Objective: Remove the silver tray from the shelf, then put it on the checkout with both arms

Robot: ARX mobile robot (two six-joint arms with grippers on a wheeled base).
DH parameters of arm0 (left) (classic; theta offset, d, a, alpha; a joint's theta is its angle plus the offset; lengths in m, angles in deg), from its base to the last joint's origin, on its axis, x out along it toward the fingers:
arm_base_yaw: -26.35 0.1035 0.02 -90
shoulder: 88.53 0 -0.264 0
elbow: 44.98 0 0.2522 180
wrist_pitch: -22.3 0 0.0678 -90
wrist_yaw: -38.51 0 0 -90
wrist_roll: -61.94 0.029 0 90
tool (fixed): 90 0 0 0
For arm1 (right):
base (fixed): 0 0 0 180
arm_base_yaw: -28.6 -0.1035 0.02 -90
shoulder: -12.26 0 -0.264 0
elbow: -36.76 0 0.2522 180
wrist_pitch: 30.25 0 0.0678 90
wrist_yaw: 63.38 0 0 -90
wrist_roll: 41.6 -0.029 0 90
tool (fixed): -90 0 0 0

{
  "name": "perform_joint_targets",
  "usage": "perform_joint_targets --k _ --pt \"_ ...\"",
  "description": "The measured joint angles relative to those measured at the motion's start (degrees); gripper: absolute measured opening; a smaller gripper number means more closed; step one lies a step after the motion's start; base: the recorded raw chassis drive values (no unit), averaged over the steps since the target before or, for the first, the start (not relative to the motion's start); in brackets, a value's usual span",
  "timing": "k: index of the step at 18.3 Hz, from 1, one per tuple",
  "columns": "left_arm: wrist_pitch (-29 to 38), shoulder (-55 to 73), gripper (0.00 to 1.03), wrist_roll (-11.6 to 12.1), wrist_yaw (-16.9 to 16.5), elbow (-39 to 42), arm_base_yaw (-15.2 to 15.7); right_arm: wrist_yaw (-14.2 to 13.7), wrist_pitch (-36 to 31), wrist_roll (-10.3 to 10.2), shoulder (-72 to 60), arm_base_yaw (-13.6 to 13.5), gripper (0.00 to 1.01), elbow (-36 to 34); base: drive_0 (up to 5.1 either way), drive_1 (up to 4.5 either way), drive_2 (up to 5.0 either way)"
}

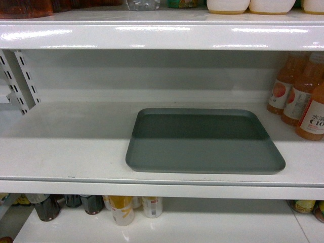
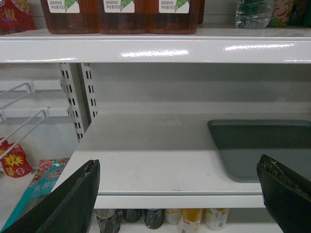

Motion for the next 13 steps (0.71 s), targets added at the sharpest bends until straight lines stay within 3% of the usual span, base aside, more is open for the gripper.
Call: perform_joint_targets --k 13 --pt "0.0 0.0 0.98 0.0 0.0 0.0 0.0 0.0 0.0 0.0 0.0 0.0 0.98 0.0 0.0 0.0 0.0"
